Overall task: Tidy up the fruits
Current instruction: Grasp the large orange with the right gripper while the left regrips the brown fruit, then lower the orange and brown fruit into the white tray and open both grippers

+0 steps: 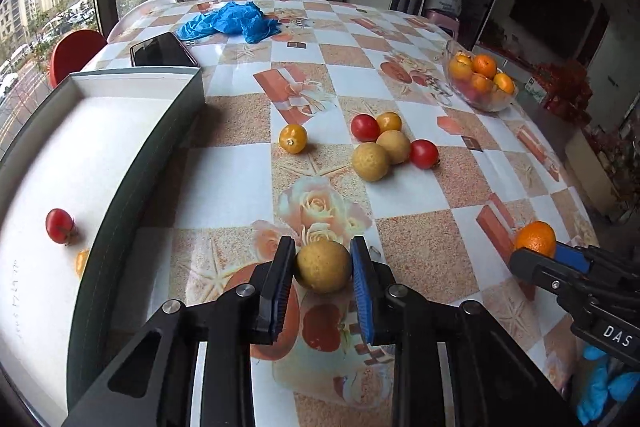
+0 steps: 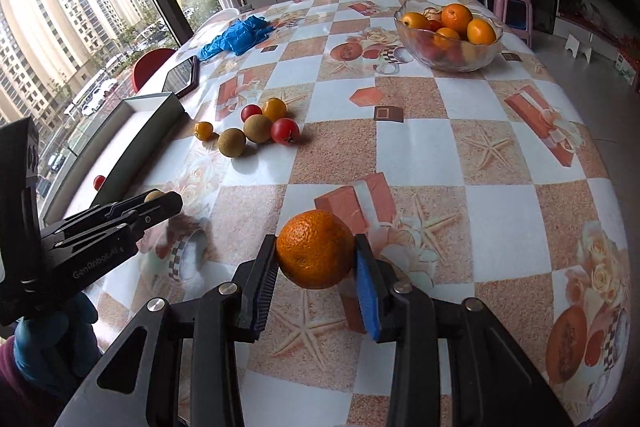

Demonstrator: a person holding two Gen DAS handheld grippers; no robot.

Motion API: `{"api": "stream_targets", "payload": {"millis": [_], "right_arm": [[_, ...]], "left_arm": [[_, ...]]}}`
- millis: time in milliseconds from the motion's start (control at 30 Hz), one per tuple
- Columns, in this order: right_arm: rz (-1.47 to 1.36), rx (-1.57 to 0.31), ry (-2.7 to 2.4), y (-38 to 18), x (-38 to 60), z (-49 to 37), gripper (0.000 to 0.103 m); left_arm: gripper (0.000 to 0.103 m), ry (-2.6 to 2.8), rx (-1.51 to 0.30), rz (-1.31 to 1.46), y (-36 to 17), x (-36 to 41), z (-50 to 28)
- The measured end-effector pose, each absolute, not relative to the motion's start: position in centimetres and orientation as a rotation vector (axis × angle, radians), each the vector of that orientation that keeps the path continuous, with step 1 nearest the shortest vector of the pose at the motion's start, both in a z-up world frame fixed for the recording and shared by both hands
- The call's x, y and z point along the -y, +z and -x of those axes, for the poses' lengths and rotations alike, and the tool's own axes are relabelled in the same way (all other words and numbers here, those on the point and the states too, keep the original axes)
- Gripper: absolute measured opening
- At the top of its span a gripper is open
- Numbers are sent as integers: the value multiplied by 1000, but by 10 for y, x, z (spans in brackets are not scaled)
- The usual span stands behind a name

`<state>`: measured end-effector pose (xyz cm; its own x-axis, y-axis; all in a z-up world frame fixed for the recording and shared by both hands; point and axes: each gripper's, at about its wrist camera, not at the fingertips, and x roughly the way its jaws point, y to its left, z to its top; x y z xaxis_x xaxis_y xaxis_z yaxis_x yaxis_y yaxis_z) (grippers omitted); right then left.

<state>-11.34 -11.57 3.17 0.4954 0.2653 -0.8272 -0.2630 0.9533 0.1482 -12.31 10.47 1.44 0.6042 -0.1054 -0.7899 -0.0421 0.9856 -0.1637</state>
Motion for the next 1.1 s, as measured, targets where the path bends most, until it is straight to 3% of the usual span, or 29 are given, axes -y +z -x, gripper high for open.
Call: {"api": "stream_targets", "payload": {"millis": [533, 1100], "right_arm": [[46, -983, 370, 53, 70, 135, 40], [149, -1005, 555, 52, -71, 134, 40]], "left_arm": [[30, 19, -815, 183, 65, -155, 177], [30, 182, -802, 240, 52, -269, 206]]}}
